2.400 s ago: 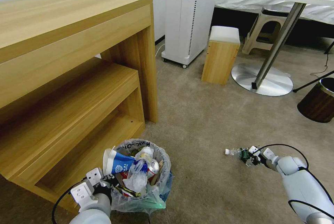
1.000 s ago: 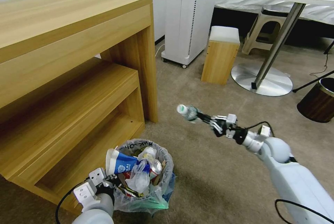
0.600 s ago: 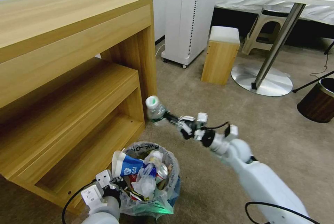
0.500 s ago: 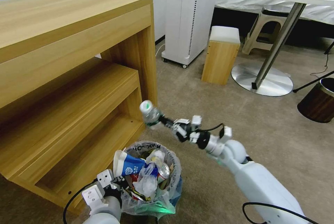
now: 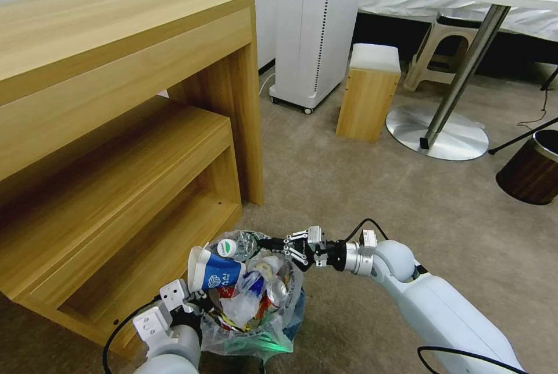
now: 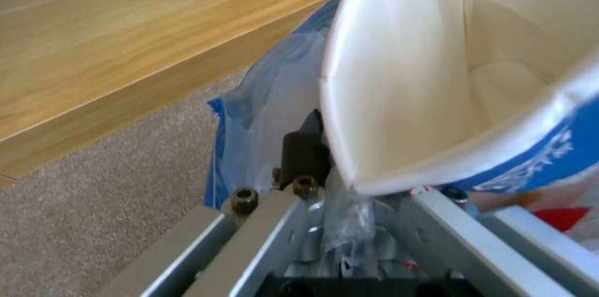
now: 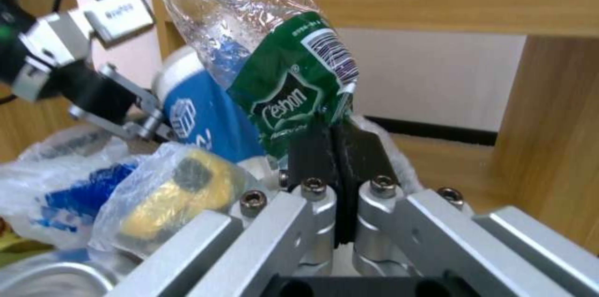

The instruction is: Pick up the trash bin and place the garbage on the floor into it.

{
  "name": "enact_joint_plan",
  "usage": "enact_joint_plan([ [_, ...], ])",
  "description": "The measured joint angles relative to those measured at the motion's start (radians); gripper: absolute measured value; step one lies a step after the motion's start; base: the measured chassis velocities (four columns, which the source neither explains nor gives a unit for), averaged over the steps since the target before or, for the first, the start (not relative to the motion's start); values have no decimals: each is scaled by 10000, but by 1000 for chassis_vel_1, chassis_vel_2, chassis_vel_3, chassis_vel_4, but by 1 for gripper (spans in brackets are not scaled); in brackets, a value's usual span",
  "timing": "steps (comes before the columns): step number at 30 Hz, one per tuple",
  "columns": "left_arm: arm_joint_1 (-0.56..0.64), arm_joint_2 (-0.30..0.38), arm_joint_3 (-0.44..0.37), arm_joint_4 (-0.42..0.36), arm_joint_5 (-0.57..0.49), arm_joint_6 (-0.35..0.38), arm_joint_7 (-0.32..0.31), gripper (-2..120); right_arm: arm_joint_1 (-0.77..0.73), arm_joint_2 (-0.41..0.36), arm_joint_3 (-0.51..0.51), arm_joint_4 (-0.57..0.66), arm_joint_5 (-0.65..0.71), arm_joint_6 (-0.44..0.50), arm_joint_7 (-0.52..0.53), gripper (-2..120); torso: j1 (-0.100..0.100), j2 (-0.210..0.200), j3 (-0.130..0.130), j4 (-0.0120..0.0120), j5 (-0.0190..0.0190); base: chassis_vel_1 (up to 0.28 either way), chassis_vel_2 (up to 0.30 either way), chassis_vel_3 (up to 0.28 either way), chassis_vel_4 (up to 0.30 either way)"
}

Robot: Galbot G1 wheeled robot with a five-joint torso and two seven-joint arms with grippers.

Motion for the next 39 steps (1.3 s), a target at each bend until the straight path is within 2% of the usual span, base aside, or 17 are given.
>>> enact_joint_plan([
  [8, 44, 8, -17, -75, 8, 0, 0, 1, 7, 80, -81, -141, -145, 14, -13, 1, 0, 0, 0, 0, 1, 0, 0, 0, 0],
  [9, 41, 10, -47, -76, 9, -10, 0, 1, 17, 43, -59, -71, -143, 2, -117, 13, 0, 0, 0, 1, 1, 0, 0, 0, 0],
  [10, 41, 10, -47, -76, 9, -10, 0, 1, 17, 43, -59, -71, -143, 2, -117, 13, 0, 0, 0, 1, 1, 0, 0, 0, 0],
  [14, -64, 0, -152, 37, -17, -18, 0, 1, -9, -336, 298, 337, -132, -14, -681, 31, 0, 0, 0, 1, 1, 0, 0, 0, 0],
  [15, -64, 0, -152, 37, -17, -18, 0, 1, -9, -336, 298, 337, -132, -14, -681, 31, 0, 0, 0, 1, 1, 0, 0, 0, 0],
  [18, -145, 22, -265, 116, -111, -18, -1, 1, -137, -715, 579, 698, -94, 30, -792, 45, 0, 0, 0, 0, 1, 0, 0, 0, 0],
  [23, -245, 56, -367, 229, -217, -18, -10, 1, -364, -1122, 1048, 1248, 126, 217, -665, 59, 0, 0, 0, 0, 2, 0, 0, 0, 0],
  [26, -397, 64, -470, 476, -349, -33, -15, 1, -732, -1274, 1657, 1893, 431, 583, 802, 75, 0, 0, 0, 0, 1, 0, 0, 0, 0],
  [27, -397, 64, -470, 476, -349, -33, -15, 1, -732, -1274, 1657, 1893, 431, 583, 802, 75, 0, 0, 0, 0, 1, 0, 0, 0, 0],
  [28, -466, 57, -504, 635, -423, -59, -21, 1, -932, -1232, 1936, 2212, 558, 679, 1910, 81, 0, 0, 0, 1, 1, 0, 0, 0, 0],
  [29, -494, 50, -513, 717, -461, -66, -23, 1, -1084, -1160, 2139, 2440, 651, 688, 2608, 84, 0, 0, 0, 1, 1, 0, 0, 0, 0],
  [30, -494, 50, -513, 717, -461, -66, -23, 1, -1084, -1160, 2139, 2440, 651, 688, 2608, 84, 0, 0, 0, 1, 1, 0, 0, 0, 0],
  [33, -652, 2, -546, 1208, -682, -99, -27, 1, -1699, -783, 3111, 3211, 804, 444, 5016, 97, 0, 0, 0, 1, 1, 0, 0, 0, 0],
  [34, -652, 2, -546, 1208, -682, -99, -27, 1, -1699, -783, 3111, 3211, 804, 444, 5016, 97, 0, 0, 0, 1, 1, 0, 0, 0, 0],
  [35, -695, -20, -559, 1417, -764, -107, -27, 1, -1997, -628, 3571, 3520, 738, 255, 5793, 100, 0, 0, 0, 0, 0, 0, 0, 0, 0],
  [37, -719, -39, -576, 1620, -817, -144, 3, 1, -2445, -416, 4170, 3850, 481, 87, 6421, 100, 0, 0, 0, 0, 1, 0, 0, 0, 0],
  [39, -728, -47, -580, 1713, -831, -172, 41, 1, -2689, -320, 4443, 3982, 339, 61, 6552, 100, 0, 0, 0, 0, 0, 0, 0, 0, 0],
])
